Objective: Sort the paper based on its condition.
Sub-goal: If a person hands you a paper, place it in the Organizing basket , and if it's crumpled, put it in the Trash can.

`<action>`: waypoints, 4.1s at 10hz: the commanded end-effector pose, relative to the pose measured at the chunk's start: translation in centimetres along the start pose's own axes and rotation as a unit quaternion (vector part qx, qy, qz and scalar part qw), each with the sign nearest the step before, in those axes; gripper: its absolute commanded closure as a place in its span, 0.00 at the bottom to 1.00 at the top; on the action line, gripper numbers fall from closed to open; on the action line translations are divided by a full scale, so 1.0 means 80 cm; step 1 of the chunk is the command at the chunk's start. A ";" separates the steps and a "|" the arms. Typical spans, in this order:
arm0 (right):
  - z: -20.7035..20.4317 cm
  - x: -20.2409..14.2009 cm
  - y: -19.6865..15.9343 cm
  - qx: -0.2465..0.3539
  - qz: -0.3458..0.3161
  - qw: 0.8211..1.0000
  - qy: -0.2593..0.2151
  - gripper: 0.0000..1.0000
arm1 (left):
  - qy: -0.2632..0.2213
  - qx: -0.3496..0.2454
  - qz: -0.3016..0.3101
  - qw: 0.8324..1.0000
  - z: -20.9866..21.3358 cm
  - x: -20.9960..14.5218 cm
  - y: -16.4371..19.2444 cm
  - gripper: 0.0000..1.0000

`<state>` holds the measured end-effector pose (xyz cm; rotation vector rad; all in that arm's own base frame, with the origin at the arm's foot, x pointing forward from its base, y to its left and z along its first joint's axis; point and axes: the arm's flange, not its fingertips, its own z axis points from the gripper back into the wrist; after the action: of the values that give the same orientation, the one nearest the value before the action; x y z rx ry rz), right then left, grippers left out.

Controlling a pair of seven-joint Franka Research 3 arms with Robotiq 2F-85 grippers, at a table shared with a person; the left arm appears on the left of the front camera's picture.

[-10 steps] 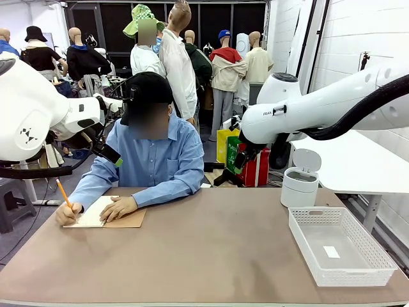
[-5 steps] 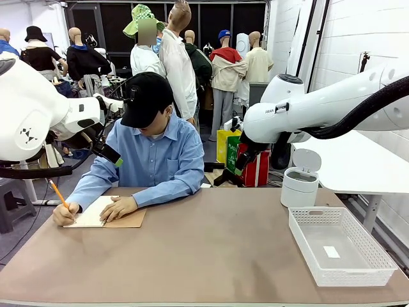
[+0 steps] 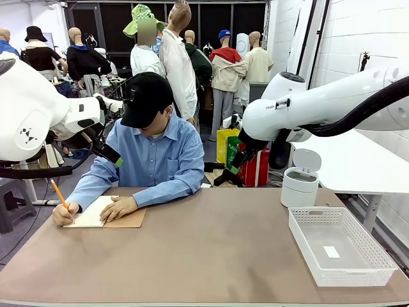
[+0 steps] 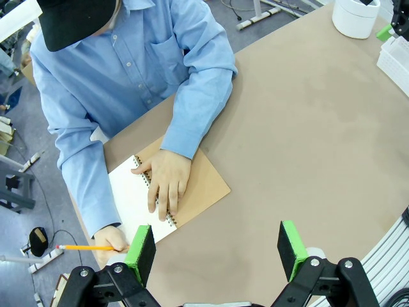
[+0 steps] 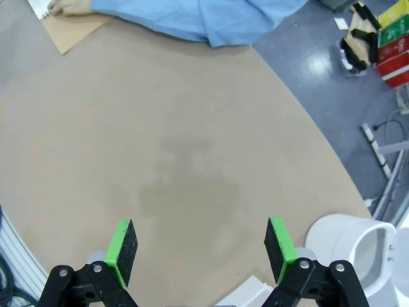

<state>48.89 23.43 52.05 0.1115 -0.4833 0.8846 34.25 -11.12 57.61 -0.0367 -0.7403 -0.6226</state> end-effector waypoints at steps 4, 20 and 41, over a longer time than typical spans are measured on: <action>0.039 -0.041 0.059 -0.026 -0.037 0.998 -0.034 0.00 | -0.001 0.000 0.001 1.000 0.001 0.000 0.001 0.00; 0.060 -0.051 0.086 -0.037 -0.029 0.998 -0.037 0.00 | -0.001 0.000 0.001 1.000 0.001 0.000 0.001 0.00; 0.060 -0.051 0.086 -0.037 -0.029 0.998 -0.037 0.00 | -0.001 0.000 0.001 1.000 0.001 0.000 0.001 0.00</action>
<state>39.67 23.48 53.76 0.0963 -0.5781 0.8087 34.24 -11.12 57.62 -0.0366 -0.7404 -0.6226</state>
